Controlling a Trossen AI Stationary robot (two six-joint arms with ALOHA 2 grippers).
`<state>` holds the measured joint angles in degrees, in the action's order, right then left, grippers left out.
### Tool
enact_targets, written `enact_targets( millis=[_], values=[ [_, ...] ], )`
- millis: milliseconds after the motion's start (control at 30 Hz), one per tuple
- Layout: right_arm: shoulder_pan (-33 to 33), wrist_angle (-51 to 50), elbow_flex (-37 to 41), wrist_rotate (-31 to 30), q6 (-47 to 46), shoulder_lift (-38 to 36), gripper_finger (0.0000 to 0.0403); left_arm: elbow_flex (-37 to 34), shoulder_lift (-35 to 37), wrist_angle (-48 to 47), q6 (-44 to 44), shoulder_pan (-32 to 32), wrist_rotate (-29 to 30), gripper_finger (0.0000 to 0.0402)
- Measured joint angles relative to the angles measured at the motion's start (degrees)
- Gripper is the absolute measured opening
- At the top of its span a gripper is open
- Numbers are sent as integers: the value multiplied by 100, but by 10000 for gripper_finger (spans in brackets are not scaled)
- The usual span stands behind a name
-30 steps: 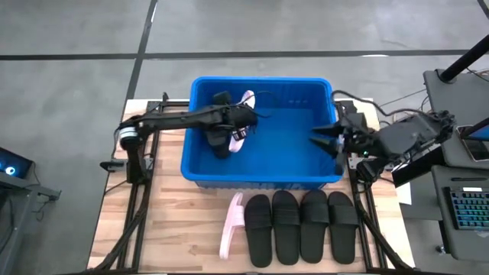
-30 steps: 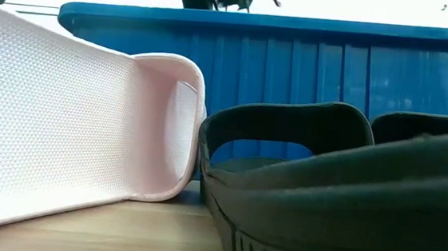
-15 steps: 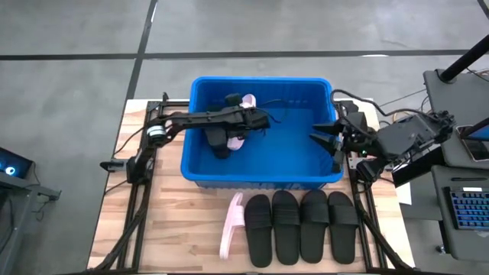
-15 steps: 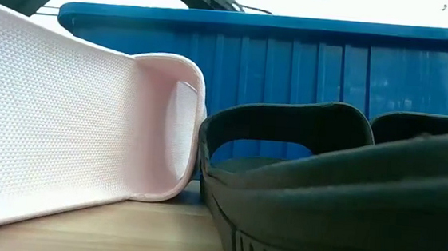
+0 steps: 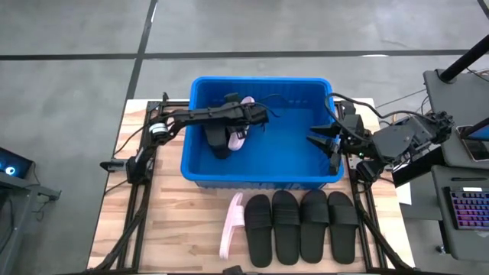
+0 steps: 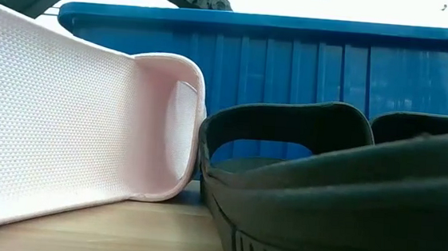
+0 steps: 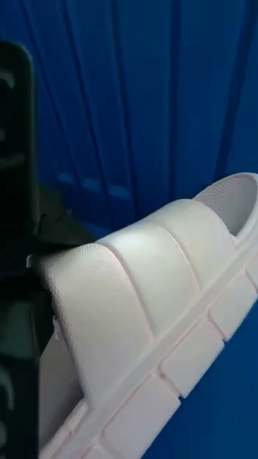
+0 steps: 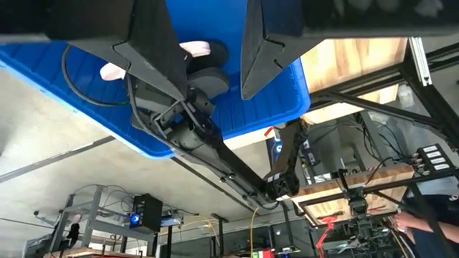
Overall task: Pick and place slides into bin
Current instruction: Put the left pink slide into the blue container
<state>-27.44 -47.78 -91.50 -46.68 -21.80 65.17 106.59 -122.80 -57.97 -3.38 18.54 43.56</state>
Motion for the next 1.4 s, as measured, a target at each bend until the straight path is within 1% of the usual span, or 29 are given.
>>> enact_targets(
  millis=[100,200,433,533,633,700,867,1000,1100,1233,1400],
  values=[
    [0,2,0,0,0,0,125,0,0,44,-4,89,-178,62],
    [0,2,0,2,-9,-2,125,0,0,52,-35,178,-640,109],
    [0,2,0,4,-7,-2,119,13,0,246,-368,208,-2081,220],
    [0,-1,0,7,-7,-2,119,17,19,392,-610,208,-2579,255],
    [0,-1,0,9,-7,-2,118,35,101,472,-655,176,-2707,276],
    [-1,-3,0,9,-5,-2,116,2,203,604,-1008,151,-2711,281],
    [0,-65,0,9,-6,-2,118,-75,280,679,-2493,71,-2678,283],
    [0,-212,2,9,-22,-2,120,-112,280,707,-3221,73,-2677,281],
    [-2,-265,2,15,-22,-2,119,-199,280,849,-3472,101,-2680,272],
    [-2,-302,2,35,-22,-2,114,-201,279,909,-3496,203,-2762,253],
    [-2,-311,2,35,-20,-2,110,-210,154,1269,-3509,300,-2788,233]
  ],
)
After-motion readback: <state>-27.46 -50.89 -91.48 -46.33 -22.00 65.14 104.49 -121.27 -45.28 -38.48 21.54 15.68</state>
